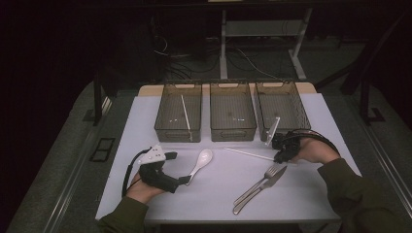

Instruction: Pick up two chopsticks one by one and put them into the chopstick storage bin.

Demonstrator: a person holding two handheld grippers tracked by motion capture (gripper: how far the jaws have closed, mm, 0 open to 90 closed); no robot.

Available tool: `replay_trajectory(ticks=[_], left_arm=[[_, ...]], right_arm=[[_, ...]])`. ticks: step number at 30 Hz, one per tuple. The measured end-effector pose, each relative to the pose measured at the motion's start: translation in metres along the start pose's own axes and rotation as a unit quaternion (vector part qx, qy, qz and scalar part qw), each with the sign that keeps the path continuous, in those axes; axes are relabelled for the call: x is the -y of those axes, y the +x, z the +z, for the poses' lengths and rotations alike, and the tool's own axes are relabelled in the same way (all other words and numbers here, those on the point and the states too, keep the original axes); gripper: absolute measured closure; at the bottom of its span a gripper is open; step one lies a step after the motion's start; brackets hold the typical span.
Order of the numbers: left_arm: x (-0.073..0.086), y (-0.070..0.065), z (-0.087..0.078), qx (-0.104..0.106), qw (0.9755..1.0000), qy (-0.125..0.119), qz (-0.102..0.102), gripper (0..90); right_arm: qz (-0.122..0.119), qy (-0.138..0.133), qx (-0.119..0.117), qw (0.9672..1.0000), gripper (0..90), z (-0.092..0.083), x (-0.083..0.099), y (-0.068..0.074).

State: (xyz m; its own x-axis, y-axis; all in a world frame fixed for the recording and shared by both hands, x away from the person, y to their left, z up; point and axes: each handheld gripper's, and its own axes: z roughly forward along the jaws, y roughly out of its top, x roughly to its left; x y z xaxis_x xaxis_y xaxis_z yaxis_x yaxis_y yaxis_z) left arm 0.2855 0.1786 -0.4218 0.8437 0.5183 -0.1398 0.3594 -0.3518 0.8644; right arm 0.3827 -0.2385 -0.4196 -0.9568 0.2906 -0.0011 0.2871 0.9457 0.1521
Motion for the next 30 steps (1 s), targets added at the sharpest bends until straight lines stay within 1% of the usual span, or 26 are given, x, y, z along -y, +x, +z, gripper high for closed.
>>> replay_trajectory(ticks=[5,6,7,8,9,11,13,14,18,23,25,26,27,29,30], left_arm=[[0.000,0.000,0.000,0.000,1.0000,0.000,0.000,0.0],[0.000,0.000,0.000,0.000,1.0000,-0.001,0.000,0.0],[0.000,0.000,0.000,0.000,1.0000,-0.001,0.000,0.0],[0.000,0.000,0.000,0.000,1.0000,-0.001,-0.001,0.0],[0.000,0.000,0.000,0.000,1.0000,-0.001,-0.001,0.0],[0.000,0.000,0.000,0.000,1.0000,-0.001,0.000,0.0],[0.000,0.000,0.000,0.000,1.0000,-0.001,0.000,0.0],[0.000,0.000,0.000,0.000,1.0000,-0.001,0.000,0.0],[0.000,0.000,0.000,0.000,1.0000,0.000,0.000,0.0],[0.000,0.000,0.000,0.000,1.0000,0.000,0.000,0.0],[0.000,0.000,0.000,0.001,1.0000,-0.001,0.000,0.0],[0.000,0.000,0.000,0.001,1.0000,-0.001,0.000,0.0],[0.000,0.000,0.000,0.001,1.0000,-0.002,-0.001,0.0],[0.000,0.000,0.000,0.001,1.0000,-0.002,-0.001,0.0],[0.000,0.000,0.000,0.001,1.0000,-0.002,-0.001,0.0]], right_arm=[[0.002,-0.008,-0.001,1.0000,83.4,-0.001,0.002,-0.001],[0.003,-0.013,0.000,0.9999,83.3,-0.002,0.003,-0.001],[0.007,-0.024,-0.009,0.9996,83.3,-0.006,0.004,-0.002],[0.007,-0.024,-0.009,0.9996,83.3,-0.006,0.004,-0.002],[0.010,-0.030,-0.010,0.9994,83.3,-0.008,0.004,-0.001],[0.008,-0.047,-0.016,0.9988,83.3,-0.013,0.005,0.000],[0.006,-0.050,-0.016,0.9986,83.3,-0.015,0.006,0.000],[0.008,-0.062,-0.016,0.9979,83.3,-0.019,0.008,0.000],[0.007,-0.071,-0.015,0.9974,83.3,-0.024,0.008,0.000],[0.014,-0.100,-0.015,0.9948,83.2,-0.039,0.003,0.002],[0.016,-0.103,-0.015,0.9945,83.2,-0.042,0.001,0.002],[0.023,-0.112,-0.009,0.9934,83.2,-0.048,-0.004,0.002],[0.027,-0.116,-0.009,0.9928,83.2,-0.049,-0.006,0.002],[0.029,-0.118,-0.008,0.9926,83.2,-0.052,-0.009,0.002],[0.035,-0.122,-0.007,0.9919,83.2,-0.054,-0.012,0.002]])
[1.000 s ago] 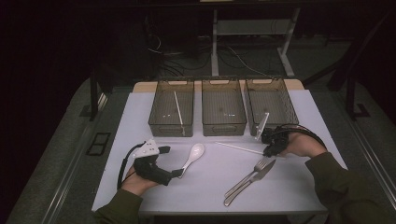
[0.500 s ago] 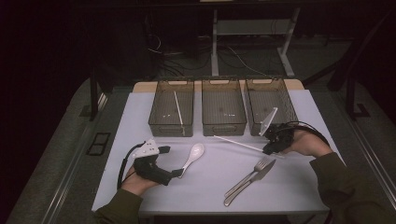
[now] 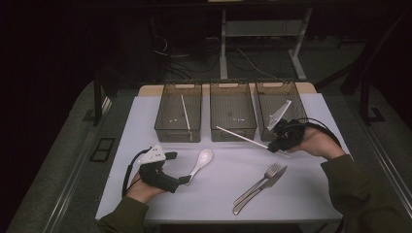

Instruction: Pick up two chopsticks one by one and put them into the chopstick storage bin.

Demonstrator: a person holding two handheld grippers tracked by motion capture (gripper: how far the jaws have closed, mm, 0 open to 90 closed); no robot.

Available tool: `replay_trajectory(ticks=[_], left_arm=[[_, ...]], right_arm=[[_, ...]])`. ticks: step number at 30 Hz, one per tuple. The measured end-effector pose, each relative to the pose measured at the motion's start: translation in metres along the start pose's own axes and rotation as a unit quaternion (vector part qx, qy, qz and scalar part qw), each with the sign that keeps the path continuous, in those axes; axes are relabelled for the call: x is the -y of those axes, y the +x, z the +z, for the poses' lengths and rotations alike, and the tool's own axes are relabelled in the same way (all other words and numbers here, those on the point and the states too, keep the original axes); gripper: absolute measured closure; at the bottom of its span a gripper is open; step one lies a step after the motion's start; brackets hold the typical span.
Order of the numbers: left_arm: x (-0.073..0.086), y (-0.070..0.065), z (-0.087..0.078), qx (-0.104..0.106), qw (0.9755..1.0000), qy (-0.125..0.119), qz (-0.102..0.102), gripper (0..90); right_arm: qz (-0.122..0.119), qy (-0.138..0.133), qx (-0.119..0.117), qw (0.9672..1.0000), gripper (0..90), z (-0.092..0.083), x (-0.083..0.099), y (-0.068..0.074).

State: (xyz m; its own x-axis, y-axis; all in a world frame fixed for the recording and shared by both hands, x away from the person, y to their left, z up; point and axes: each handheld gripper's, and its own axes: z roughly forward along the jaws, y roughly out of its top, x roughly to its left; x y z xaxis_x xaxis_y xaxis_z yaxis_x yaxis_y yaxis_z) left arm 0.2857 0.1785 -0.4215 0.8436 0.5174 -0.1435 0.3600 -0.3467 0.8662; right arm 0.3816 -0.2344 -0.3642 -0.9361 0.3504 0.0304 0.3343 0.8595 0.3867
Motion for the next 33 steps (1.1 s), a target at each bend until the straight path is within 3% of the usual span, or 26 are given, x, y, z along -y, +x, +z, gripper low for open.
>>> replay_trajectory(ticks=[1,5,9,13,17,33], left_arm=[[0.000,0.000,0.000,0.000,1.0000,0.000,0.000,0.0],[0.000,0.000,0.000,0.003,1.0000,-0.002,-0.001,0.0],[0.000,0.000,-0.001,0.003,1.0000,-0.004,-0.001,0.0],[0.000,0.000,-0.001,0.003,1.0000,-0.003,-0.001,0.0],[0.000,0.000,0.000,0.004,1.0000,-0.003,-0.001,0.0],[-0.001,0.000,-0.001,0.006,0.9999,-0.008,-0.002,0.0]], right_arm=[[0.019,-0.013,0.000,0.9997,83.2,-0.003,-0.007,0.000],[0.053,-0.031,-0.001,0.9981,83.3,-0.008,-0.022,0.002],[0.073,-0.029,0.006,0.9969,83.3,-0.009,-0.039,0.001],[0.077,-0.026,0.012,0.9966,83.2,-0.007,-0.053,0.000],[0.091,-0.024,0.016,0.9954,83.3,-0.004,-0.078,-0.001],[0.091,-0.048,0.019,0.9945,83.2,0.009,-0.154,-0.006]])
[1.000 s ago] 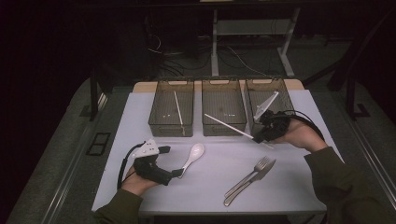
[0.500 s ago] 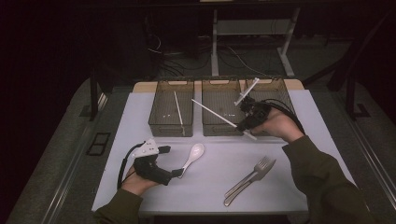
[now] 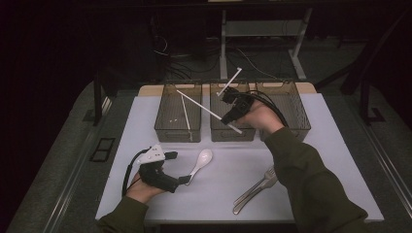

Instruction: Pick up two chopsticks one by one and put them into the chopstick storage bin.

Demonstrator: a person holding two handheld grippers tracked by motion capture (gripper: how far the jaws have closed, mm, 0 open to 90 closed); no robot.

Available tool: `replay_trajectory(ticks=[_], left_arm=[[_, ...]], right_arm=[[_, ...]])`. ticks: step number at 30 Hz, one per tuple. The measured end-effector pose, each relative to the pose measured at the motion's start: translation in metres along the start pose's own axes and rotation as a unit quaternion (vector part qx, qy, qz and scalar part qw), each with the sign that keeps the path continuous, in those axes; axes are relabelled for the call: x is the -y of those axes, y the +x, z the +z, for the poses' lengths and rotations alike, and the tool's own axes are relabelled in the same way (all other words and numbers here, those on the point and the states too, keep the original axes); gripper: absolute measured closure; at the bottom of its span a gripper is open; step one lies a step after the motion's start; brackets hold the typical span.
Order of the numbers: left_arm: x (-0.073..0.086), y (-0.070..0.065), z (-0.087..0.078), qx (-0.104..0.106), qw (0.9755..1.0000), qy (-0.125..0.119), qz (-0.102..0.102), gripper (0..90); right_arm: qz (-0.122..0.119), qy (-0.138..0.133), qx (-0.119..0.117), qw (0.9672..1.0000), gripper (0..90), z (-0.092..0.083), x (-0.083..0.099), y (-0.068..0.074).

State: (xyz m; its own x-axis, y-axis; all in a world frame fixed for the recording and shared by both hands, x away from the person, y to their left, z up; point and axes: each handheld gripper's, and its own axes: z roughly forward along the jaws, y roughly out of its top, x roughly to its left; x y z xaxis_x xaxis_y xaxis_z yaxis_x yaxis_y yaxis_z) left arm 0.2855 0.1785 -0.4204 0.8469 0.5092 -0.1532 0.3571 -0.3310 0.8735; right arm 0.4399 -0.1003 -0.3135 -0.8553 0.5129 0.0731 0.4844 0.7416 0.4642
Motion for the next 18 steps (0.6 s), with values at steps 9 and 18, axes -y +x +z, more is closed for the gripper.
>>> replay_trajectory(ticks=[9,18], left_arm=[[-0.001,0.001,0.001,0.005,1.0000,-0.002,0.006,0.0],[-0.001,0.001,0.000,0.010,0.9999,-0.007,0.005,0.0]], right_arm=[[0.014,-0.008,0.004,0.9999,83.2,0.024,-0.040,0.003],[0.032,-0.011,0.005,0.9994,83.2,0.042,-0.066,0.002]])
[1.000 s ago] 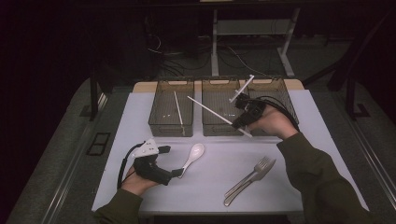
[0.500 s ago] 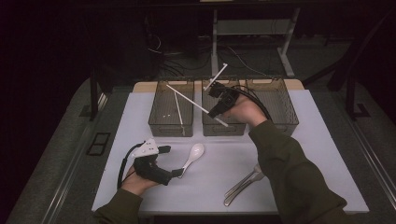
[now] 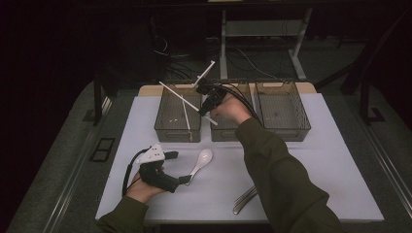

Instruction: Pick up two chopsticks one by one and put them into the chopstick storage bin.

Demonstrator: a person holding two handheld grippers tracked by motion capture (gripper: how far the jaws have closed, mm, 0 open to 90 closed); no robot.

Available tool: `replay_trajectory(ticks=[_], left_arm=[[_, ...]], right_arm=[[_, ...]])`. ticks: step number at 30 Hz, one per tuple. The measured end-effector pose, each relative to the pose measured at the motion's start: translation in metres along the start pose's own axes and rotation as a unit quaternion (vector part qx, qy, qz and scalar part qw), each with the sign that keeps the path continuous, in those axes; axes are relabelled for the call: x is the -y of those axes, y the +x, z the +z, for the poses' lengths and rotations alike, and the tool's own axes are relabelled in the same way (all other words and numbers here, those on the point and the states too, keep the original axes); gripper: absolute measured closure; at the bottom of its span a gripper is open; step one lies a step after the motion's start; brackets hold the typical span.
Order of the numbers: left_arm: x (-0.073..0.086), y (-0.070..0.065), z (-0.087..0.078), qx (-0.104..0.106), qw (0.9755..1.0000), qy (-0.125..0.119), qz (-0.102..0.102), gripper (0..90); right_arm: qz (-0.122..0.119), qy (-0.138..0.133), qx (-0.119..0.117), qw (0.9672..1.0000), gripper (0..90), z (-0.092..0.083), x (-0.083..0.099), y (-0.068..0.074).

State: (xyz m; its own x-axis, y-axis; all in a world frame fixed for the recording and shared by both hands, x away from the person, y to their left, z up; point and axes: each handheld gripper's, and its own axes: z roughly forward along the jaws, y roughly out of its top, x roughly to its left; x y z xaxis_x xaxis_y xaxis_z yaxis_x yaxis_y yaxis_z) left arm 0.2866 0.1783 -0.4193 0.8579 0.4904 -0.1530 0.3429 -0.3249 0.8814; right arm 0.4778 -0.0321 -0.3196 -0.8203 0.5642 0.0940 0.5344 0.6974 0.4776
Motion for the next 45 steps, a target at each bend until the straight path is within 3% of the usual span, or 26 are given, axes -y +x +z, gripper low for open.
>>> replay_trajectory(ticks=[5,16,26,30,45], left_arm=[[0.000,0.000,0.000,0.003,1.0000,-0.001,0.001,0.0],[-0.001,0.000,0.000,0.008,1.0000,-0.004,0.000,0.0],[-0.001,-0.001,0.000,0.009,1.0000,-0.003,0.000,0.0],[-0.001,-0.001,0.000,0.010,0.9999,-0.003,0.001,0.0],[-0.001,-0.001,0.000,0.010,0.9999,-0.004,0.000,0.0]], right_arm=[[0.018,-0.005,-0.002,0.9998,83.1,0.013,-0.015,-0.001],[0.034,-0.012,-0.004,0.9993,83.1,0.036,-0.036,0.006],[0.038,-0.013,0.000,0.9992,83.1,0.058,-0.037,0.009],[0.040,0.001,0.000,0.9992,83.1,0.071,-0.037,0.015],[0.052,0.033,0.022,0.9979,82.4,0.093,-0.031,0.016]])
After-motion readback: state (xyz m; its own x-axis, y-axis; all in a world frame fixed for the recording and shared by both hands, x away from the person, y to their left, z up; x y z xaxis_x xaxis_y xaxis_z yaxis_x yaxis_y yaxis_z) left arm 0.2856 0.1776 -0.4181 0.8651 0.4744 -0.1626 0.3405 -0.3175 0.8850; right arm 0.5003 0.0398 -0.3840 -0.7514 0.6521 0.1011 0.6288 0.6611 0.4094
